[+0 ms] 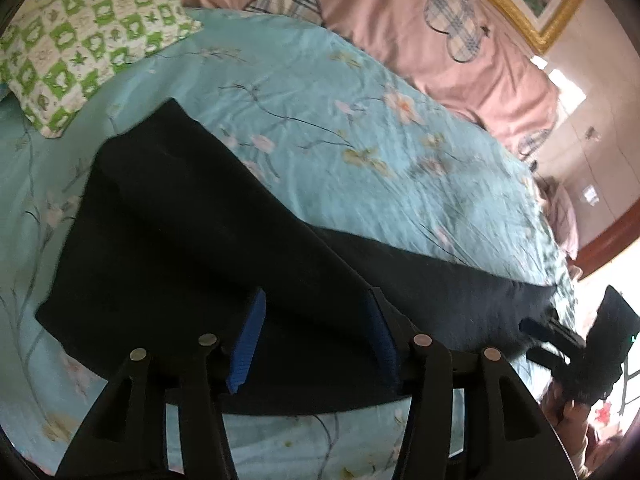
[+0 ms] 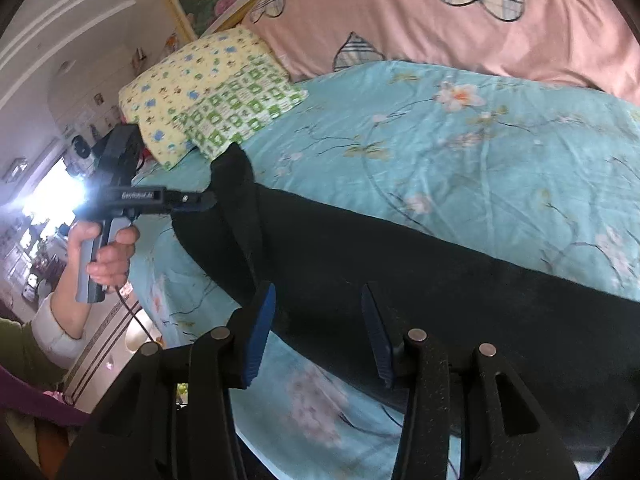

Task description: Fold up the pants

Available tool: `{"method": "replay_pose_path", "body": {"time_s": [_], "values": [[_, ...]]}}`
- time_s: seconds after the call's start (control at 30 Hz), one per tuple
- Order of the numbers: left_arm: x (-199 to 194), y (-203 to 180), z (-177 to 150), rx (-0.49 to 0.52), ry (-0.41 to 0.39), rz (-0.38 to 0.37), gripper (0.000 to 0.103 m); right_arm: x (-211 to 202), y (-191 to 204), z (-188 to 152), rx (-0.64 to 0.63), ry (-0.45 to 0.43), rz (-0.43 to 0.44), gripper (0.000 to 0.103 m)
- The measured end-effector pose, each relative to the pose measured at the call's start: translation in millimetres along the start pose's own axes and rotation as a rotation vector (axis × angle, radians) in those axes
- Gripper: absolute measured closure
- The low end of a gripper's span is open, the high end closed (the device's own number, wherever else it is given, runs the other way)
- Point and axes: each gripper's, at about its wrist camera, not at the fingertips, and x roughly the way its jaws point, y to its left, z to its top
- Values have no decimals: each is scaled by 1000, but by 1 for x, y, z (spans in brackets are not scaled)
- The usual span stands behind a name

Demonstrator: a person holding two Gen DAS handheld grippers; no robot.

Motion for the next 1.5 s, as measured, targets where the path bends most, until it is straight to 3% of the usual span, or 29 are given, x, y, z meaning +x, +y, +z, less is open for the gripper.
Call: {"method": "replay_pose_path", "body": {"time_s": [0.23,0.3,0.4,0.63,0.8,0.93,1.03,1.17,1.2,1.23,1.27,1.3,1.33,1.37,1.5], "values": [[-6,10,48,-22,-36,144,47,31,14,10,-31,36,55,50],[-12,14,66,-7,-59,151,37,40,19,14,-46,53,76,48],[-17,28,94,2,-83,206,33,51,22,20,-57,67,99,44],[-1,77,123,-10,-2,197,33,75,26,32,-62,114,151,44],[20,88,133,94,42,190,33,93,29,38,-65,156,174,44],[43,97,142,153,126,110,33,106,31,43,-62,189,194,44],[61,109,146,144,177,82,34,118,34,47,-60,215,211,44],[67,117,142,133,208,-14,67,132,35,48,-47,249,238,44],[64,116,140,145,193,-9,67,135,36,48,-49,256,242,44],[61,114,138,158,180,-7,69,137,37,48,-52,260,244,50],[58,113,135,168,172,-10,81,140,39,48,-61,269,244,57],[54,112,133,173,171,-34,98,143,39,47,-64,280,245,71],[50,111,131,173,157,-42,96,143,40,48,-64,283,244,87],[43,109,128,181,130,-44,97,144,39,48,-67,282,237,93],[24,101,118,229,81,-38,101,138,40,49,-65,242,241,96]]}}
